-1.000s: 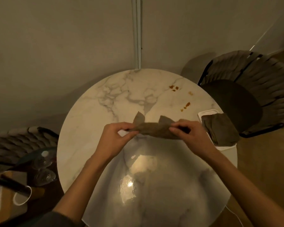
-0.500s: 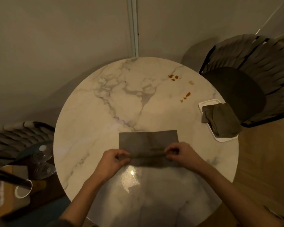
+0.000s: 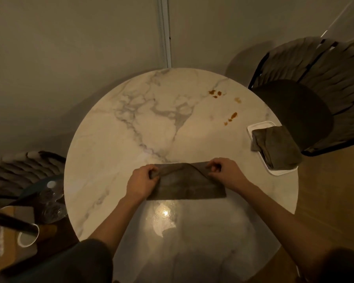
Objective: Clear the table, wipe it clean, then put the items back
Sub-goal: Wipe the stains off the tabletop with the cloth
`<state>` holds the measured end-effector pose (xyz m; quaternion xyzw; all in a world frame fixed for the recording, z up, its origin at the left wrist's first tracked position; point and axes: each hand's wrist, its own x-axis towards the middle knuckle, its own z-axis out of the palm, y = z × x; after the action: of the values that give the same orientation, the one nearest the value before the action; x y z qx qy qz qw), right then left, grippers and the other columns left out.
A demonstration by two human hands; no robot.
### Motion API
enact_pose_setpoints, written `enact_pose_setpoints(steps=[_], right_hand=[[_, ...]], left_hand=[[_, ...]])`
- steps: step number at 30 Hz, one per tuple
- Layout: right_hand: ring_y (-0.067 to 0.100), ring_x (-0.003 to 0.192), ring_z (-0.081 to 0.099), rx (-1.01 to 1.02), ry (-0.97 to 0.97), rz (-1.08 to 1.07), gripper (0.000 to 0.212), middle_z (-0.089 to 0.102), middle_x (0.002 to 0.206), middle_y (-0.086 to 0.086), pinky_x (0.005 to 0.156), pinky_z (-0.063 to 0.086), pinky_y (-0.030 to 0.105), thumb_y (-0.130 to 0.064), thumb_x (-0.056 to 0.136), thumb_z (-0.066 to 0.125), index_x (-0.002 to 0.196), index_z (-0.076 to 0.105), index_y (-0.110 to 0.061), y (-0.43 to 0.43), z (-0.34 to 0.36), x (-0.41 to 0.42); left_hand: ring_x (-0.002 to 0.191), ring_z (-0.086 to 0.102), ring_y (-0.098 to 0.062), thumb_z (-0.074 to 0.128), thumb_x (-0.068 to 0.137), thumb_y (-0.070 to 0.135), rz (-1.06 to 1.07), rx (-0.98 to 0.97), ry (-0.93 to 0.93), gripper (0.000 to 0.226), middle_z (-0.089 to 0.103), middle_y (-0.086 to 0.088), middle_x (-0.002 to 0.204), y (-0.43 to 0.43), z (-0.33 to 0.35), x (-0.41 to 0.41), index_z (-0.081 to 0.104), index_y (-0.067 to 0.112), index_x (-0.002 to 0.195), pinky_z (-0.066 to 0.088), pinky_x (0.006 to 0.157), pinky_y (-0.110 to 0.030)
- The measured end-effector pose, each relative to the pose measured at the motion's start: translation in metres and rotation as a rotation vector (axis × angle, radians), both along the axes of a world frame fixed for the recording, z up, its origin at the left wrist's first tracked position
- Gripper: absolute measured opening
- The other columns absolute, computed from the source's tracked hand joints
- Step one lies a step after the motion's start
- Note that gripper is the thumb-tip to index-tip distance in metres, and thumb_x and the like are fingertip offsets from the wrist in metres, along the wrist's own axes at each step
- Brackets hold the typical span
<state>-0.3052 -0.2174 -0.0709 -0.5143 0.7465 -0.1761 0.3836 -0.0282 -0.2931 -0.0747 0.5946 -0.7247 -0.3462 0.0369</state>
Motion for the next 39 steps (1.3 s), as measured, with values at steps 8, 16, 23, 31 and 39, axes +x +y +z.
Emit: enact_pose_setpoints(steps=[8, 16, 23, 31, 39], right_hand=[[0.008, 0.071, 0.052, -0.103, 0.110, 0.073, 0.017, 0.057, 0.076, -0.010, 0.068, 0.037, 0.023, -0.001, 0.077, 0.063, 0.082, 0.071, -0.016, 0.012, -0.002, 0.001], [0.002, 0.072, 0.059, 0.157, 0.011, 0.284, 0.014, 0.063, 0.078, -0.013, 0.069, 0.043, 0.017, -0.031, 0.086, 0.069, 0.095, 0.074, -0.021, 0.055, 0.020, 0.000], [0.022, 0.102, 0.054, 0.211, 0.487, 0.150, 0.044, 0.053, 0.108, 0.002, 0.081, 0.040, 0.033, -0.053, 0.082, 0.065, 0.113, 0.055, -0.022, 0.065, -0.008, 0.010], [0.027, 0.094, 0.056, -0.212, 0.577, 0.295, 0.031, 0.053, 0.109, 0.006, 0.075, 0.050, 0.038, -0.042, 0.074, 0.075, 0.097, 0.064, -0.024, 0.086, -0.030, 0.025], [0.006, 0.073, 0.055, -0.201, -0.044, 0.116, 0.009, 0.059, 0.077, -0.013, 0.067, 0.042, 0.021, -0.025, 0.081, 0.066, 0.076, 0.059, -0.025, 0.073, 0.051, -0.001]], left_hand=[[0.073, 0.058, 0.006, 0.068, 0.078, -0.001, 0.081, 0.042, 0.277, 0.025, 0.066, 0.016, 0.075, 0.010, 0.018, 0.009, 0.070, 0.024, 0.077, 0.039, 0.063, -0.005], [0.091, 0.062, 0.001, 0.065, 0.071, 0.025, -0.419, 0.529, 0.109, 0.028, 0.068, 0.021, 0.100, 0.021, 0.041, 0.033, 0.071, 0.038, 0.096, 0.050, 0.085, -0.019], [0.100, 0.056, -0.017, 0.065, 0.076, 0.051, -0.291, -0.058, -0.167, 0.046, 0.059, 0.005, 0.113, 0.046, -0.007, 0.024, 0.063, 0.031, 0.118, 0.050, 0.078, -0.031], [0.082, 0.055, -0.017, 0.040, 0.086, 0.048, -0.425, -0.383, -0.234, 0.032, 0.061, 0.013, 0.091, 0.056, -0.018, 0.022, 0.068, 0.033, 0.085, 0.035, 0.062, -0.027], [0.069, 0.058, -0.004, 0.048, 0.087, 0.040, -0.375, -0.192, 0.062, 0.012, 0.063, 0.015, 0.073, 0.039, 0.055, 0.020, 0.057, 0.033, 0.084, 0.040, 0.068, -0.025]])
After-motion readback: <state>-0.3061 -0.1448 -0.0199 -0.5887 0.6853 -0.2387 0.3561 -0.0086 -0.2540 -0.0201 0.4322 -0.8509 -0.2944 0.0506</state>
